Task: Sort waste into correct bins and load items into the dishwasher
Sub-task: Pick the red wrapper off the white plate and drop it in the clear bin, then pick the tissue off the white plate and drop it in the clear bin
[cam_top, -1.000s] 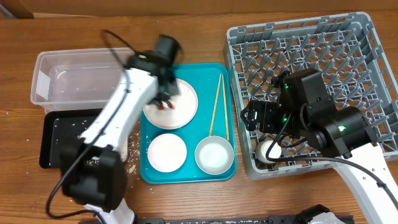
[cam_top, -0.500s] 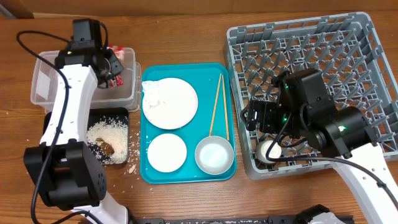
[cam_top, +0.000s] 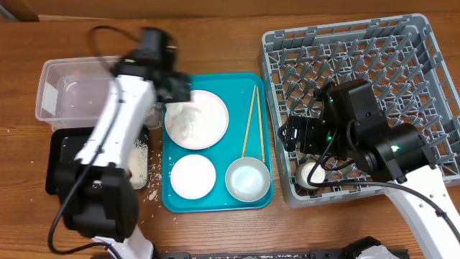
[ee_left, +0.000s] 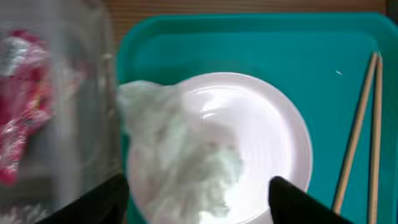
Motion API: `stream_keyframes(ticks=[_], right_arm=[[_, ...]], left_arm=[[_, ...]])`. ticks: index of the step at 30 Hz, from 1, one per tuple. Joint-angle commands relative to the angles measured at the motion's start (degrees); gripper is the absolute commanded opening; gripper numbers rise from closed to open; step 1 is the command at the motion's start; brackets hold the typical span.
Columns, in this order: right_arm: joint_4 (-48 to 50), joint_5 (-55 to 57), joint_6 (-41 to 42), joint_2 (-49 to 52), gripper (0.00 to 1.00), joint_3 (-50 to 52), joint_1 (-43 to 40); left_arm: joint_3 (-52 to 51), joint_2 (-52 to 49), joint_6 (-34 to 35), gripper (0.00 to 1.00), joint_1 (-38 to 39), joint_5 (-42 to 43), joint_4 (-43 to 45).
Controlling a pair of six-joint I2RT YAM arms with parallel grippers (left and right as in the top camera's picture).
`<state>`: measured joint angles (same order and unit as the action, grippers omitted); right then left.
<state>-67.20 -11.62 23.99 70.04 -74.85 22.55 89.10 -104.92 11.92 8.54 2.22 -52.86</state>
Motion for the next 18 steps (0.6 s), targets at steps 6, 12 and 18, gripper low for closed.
stream_keyframes(ticks=[6,12,18], right_arm=[[0.2,0.0,0.1,0.1,0.97,-0.5,0.3],[0.2,0.0,0.1,0.1,0.97,-0.5,0.3],[0.2,0.0,0.1,0.1,0.97,-0.5,0.3]], left_arm=[[-3.1,-8.5,0.7,0.75,9.3,-19.5,2.8],[-3.1,-15.4,1.8,0.67,8.9,-16.0,2.8],[-1.6,-15.9,1.9,0.04,9.0,-7.8,-1.4]])
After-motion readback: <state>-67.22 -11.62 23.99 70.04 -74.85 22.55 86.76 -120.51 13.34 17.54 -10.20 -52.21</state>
